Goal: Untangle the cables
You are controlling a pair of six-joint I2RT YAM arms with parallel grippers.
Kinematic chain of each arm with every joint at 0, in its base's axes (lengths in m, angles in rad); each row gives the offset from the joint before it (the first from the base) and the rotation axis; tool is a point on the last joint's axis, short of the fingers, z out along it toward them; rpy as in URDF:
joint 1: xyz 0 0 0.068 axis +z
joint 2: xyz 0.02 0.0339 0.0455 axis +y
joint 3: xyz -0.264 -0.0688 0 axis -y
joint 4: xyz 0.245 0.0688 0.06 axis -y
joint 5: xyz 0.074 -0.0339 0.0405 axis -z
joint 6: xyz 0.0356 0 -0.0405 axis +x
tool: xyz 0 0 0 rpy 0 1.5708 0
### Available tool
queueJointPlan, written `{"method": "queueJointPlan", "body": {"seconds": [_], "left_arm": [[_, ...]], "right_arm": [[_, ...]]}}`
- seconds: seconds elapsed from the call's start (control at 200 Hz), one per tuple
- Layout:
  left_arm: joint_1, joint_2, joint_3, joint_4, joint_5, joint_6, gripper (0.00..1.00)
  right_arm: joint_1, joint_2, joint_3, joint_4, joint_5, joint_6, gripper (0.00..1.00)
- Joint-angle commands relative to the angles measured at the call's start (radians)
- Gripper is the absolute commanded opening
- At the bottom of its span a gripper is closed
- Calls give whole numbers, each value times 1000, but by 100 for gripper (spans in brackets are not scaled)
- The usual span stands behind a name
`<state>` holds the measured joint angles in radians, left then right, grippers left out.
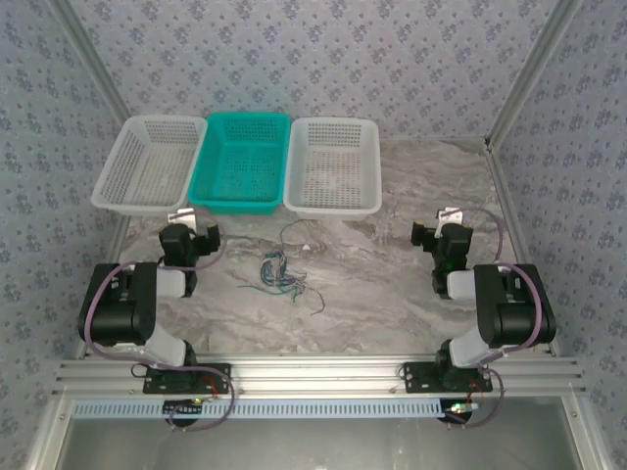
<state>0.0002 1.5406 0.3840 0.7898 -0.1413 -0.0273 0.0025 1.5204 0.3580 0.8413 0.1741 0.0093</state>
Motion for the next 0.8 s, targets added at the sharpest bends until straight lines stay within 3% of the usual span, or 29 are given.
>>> {"method": "queueJointPlan", "body": {"seconds": [0.0,0.545,0.66,0.795], "left_arm": [[4,-8,22,37,21,-13,99],[3,-8,21,37,23,-13,100],[4,-17,26,24,2,-20,99],[-2,-140,2,-47,-127,-62,99]], "right_arm": [[-8,-1,20,-11,-7,-11,100],[-6,-11,19,-9,-15,-17,100],[22,-191,77,-288,54,11,100],[25,-485,170,-779,201,354,100]]}}
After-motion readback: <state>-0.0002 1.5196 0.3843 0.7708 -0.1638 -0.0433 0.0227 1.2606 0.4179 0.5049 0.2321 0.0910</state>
